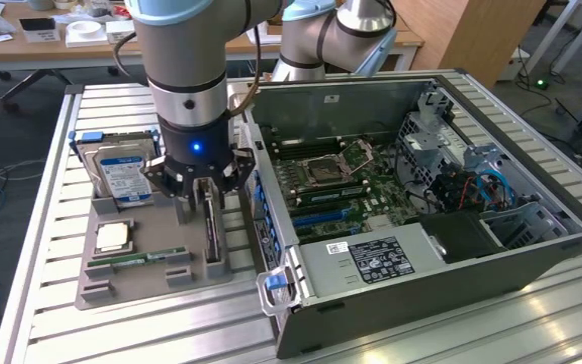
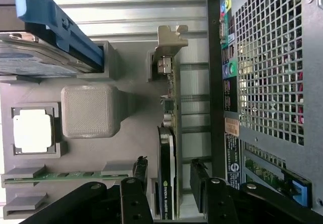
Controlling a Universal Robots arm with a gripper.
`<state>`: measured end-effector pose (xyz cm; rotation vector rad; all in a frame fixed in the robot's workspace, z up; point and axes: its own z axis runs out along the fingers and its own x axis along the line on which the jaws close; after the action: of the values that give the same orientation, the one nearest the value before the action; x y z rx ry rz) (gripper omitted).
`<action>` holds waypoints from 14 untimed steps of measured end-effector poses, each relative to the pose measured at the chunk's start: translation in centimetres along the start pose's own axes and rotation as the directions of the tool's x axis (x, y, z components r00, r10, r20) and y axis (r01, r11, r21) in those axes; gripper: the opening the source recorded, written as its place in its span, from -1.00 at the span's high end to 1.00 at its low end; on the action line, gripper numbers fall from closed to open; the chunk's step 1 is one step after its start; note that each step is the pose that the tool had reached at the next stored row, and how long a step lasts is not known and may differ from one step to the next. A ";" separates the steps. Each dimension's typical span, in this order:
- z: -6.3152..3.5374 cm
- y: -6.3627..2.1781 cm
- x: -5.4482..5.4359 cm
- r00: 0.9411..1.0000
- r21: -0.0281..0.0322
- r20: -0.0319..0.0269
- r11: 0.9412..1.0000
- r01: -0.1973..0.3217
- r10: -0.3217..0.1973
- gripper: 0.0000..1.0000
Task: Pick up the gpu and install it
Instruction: 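Pick up the gpu and move the gpu toward the slot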
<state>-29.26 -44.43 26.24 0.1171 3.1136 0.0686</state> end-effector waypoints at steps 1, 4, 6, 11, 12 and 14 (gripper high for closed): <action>0.18 0.02 0.0 1.000 0.000 0.000 1.000 0.000 0.000 0.05; 0.73 0.06 0.1 1.000 0.000 0.000 1.000 0.000 0.000 0.05; 1.10 0.09 0.1 1.000 0.000 0.000 1.000 0.000 0.000 0.05; 2.01 0.10 0.2 1.000 0.000 0.000 1.000 0.000 0.000 0.05; 2.19 0.10 0.3 1.000 0.000 0.000 1.000 0.000 0.000 0.05; 2.45 0.11 0.3 1.000 0.000 0.000 1.000 0.000 0.000 0.05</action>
<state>-29.46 -44.19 23.79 0.1170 3.1135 0.0685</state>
